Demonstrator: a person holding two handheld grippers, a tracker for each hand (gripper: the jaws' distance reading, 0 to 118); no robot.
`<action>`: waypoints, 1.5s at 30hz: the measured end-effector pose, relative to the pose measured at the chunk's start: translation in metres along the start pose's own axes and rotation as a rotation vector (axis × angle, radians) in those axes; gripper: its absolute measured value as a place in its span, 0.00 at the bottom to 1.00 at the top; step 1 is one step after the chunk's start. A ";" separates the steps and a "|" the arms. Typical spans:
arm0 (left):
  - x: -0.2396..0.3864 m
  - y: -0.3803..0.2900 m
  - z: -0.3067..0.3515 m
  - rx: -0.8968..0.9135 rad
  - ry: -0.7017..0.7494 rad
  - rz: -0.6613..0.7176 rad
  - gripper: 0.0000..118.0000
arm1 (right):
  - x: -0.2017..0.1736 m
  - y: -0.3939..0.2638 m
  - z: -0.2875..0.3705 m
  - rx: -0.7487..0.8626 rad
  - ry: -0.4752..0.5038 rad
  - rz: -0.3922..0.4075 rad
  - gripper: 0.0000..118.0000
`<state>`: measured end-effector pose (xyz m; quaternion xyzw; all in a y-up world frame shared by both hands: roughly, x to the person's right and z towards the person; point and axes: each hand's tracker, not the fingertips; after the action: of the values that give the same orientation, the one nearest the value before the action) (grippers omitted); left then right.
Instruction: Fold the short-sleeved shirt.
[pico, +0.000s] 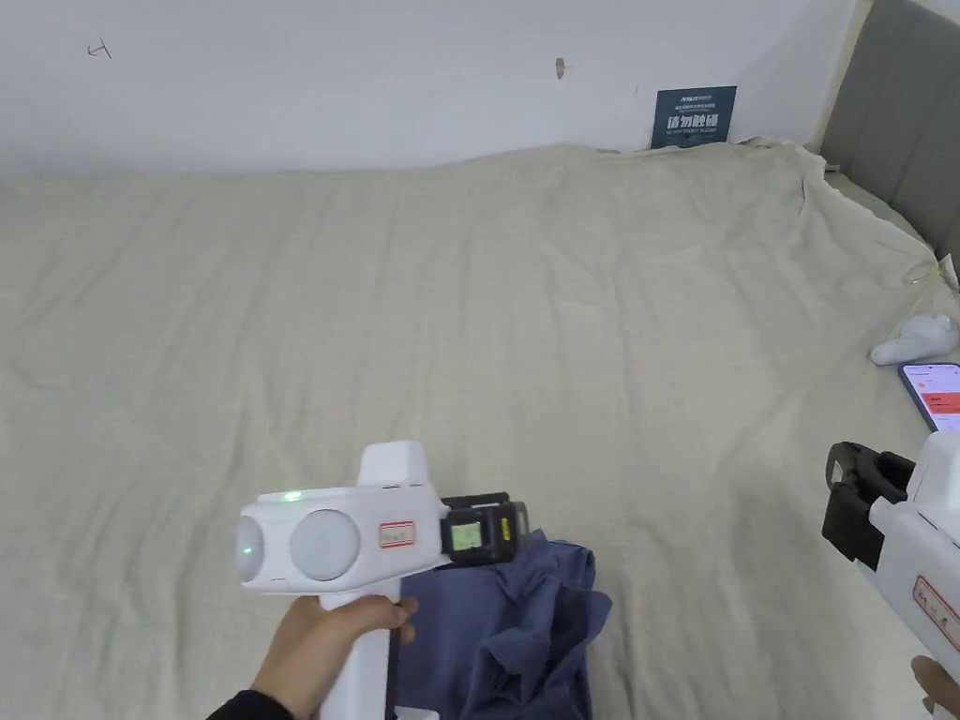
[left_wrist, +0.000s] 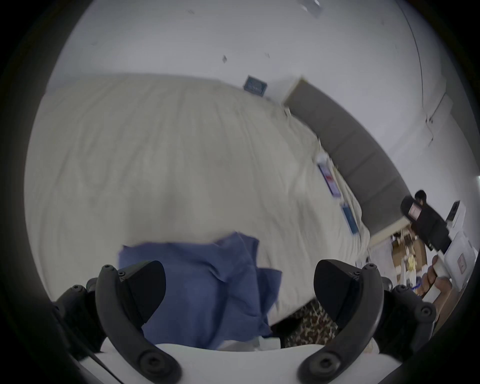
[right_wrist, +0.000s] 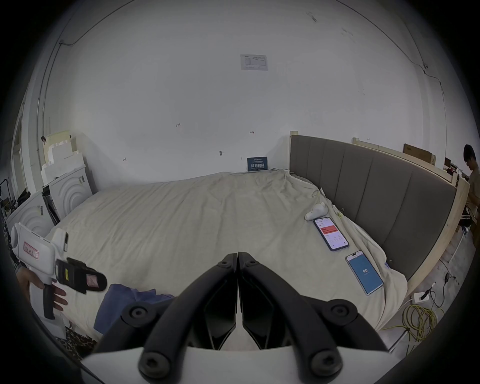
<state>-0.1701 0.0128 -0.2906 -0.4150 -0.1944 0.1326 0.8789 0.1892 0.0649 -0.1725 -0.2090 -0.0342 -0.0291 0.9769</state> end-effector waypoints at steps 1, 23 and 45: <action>-0.007 -0.001 0.003 0.034 0.037 -0.001 0.99 | -0.001 0.001 0.000 0.002 0.001 0.001 0.00; -0.006 -0.118 -0.069 0.175 0.196 -0.290 0.00 | 0.011 -0.012 0.004 -0.026 -0.019 -0.004 0.00; 0.085 -0.137 -0.124 0.179 0.121 -0.412 0.00 | 0.042 -0.018 0.009 -0.043 -0.083 -0.026 0.00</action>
<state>-0.0288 -0.1225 -0.2355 -0.2941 -0.2094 -0.0579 0.9307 0.2295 0.0504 -0.1532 -0.2306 -0.0768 -0.0340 0.9694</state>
